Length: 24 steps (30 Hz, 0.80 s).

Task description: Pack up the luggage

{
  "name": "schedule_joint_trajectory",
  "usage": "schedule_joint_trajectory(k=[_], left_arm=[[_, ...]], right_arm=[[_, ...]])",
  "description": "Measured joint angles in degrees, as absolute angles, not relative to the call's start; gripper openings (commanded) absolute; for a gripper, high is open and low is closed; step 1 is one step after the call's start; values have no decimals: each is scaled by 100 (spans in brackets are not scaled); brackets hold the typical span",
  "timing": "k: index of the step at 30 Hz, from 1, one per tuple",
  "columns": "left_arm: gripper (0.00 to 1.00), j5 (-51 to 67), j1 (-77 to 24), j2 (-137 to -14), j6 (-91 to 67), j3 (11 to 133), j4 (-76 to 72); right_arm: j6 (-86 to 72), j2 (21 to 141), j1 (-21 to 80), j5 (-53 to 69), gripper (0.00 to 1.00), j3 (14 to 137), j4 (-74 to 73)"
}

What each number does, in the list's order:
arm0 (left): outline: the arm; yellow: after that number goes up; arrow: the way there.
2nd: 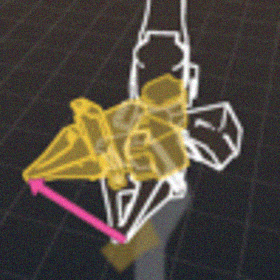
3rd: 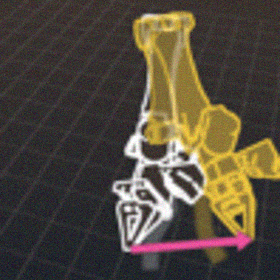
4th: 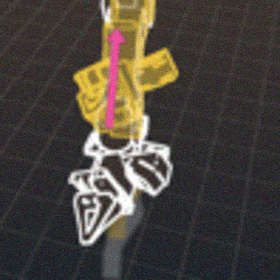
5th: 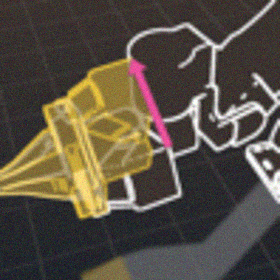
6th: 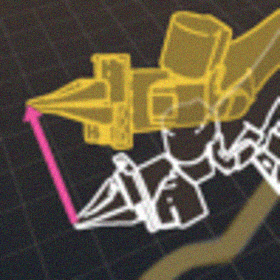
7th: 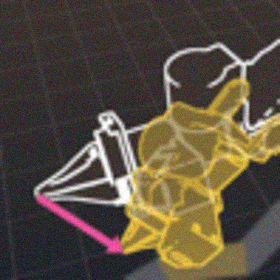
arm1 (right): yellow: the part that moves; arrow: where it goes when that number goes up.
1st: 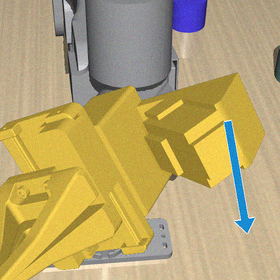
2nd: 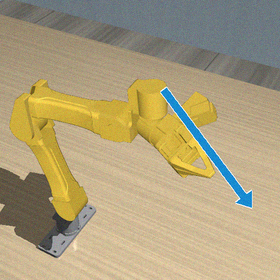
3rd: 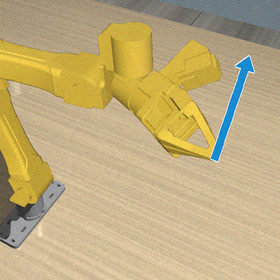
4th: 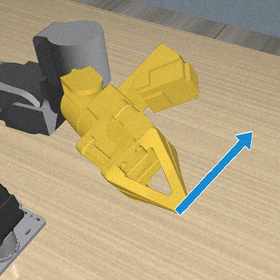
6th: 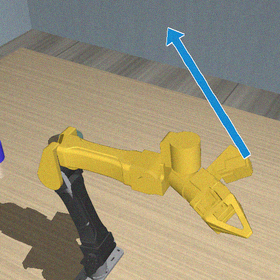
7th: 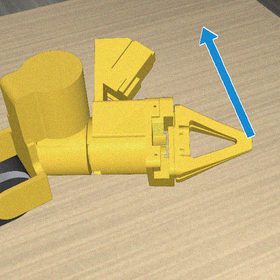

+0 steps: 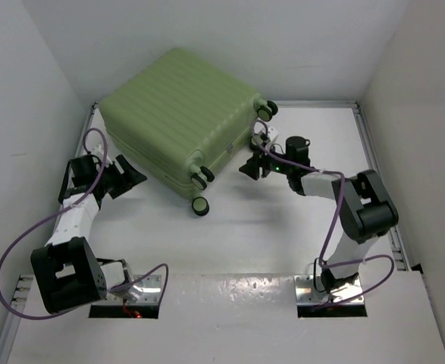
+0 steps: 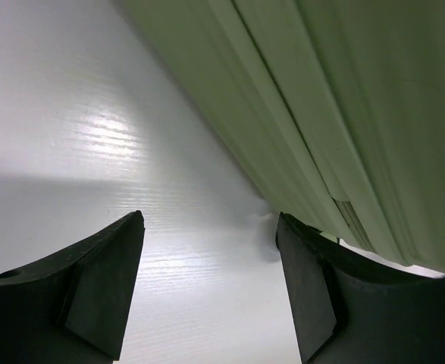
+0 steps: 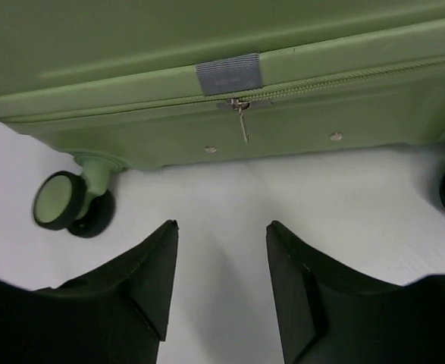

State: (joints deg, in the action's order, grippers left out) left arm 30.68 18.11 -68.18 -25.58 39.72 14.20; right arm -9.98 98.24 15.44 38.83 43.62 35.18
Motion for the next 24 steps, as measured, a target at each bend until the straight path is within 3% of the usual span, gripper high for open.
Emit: schedule_joint_trajectory(k=[9,17,19,20,24], left_arm=[[74,3107,1811,-6700,-2349,4145,1584],[74,3076,1859,-6700,-2268,4154,1721],[74,3072,1859,-6700,-2268,4154,1730],[74,3072,1859,-6700,-2265,4156,1734],[74,3068,1859,-6672,-2252,4193,1758]], right_arm=[[-875,10838,1973,3301,48,5063,4324],[-875,11316,2102,3183,39,5533,4727],[-880,11413,2123,3223,31,5594,4781],[-884,11448,2128,3269,21,5610,4794],[-838,11539,2178,3299,0,5627,4766]])
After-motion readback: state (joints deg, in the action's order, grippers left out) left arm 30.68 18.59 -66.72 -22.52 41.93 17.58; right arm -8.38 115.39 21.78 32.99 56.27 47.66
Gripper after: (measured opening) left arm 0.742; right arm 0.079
